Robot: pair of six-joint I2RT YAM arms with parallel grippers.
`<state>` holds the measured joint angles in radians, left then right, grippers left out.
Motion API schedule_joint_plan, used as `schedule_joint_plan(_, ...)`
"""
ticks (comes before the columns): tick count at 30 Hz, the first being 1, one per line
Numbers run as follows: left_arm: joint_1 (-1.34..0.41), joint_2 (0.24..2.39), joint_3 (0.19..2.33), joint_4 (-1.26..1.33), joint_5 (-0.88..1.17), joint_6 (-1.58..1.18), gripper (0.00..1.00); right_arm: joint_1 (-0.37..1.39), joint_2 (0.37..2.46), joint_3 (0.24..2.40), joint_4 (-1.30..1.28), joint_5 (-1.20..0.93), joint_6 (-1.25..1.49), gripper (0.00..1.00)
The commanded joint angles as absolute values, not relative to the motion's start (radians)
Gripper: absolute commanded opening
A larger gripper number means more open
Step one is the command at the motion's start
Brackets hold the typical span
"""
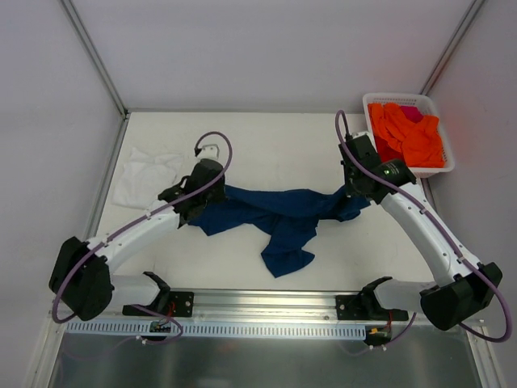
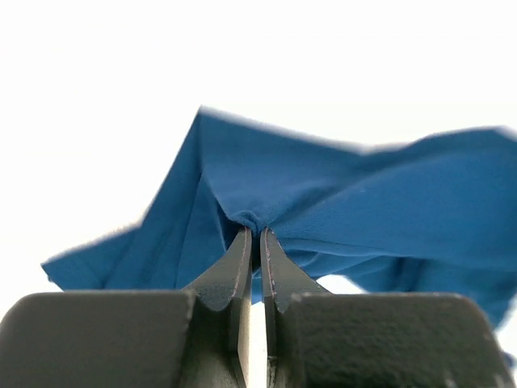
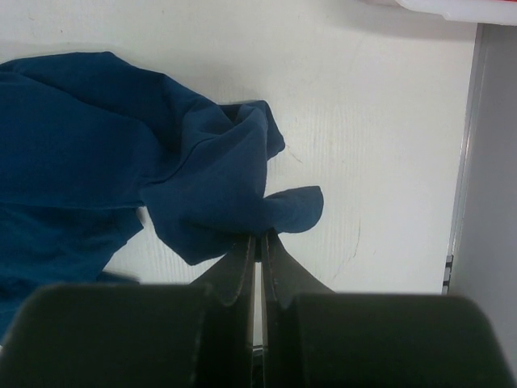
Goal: Fold and stack the t-shirts
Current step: Flatten out the tshirt
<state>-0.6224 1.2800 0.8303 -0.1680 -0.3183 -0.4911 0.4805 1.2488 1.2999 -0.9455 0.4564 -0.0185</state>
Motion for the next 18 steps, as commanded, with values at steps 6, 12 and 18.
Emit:
schedule_joint_plan(6,-0.626,1.054,1.071,-0.399,-0.426,-0.407,0.00,0.495,1.177,1.324,-0.937,0.505,-0.003,0.01)
schedule_joint_plan(12,-0.627,0.971,1.294,-0.512,-0.448,-0.351,0.00,0.497,1.140,1.543,-0.979,0.526,-0.064,0.00)
schedule_joint_plan(18,-0.629,0.933,1.537,-0.595,-0.373,-0.324,0.00,0.500,1.135,1.902,-1.049,0.500,-0.153,0.00)
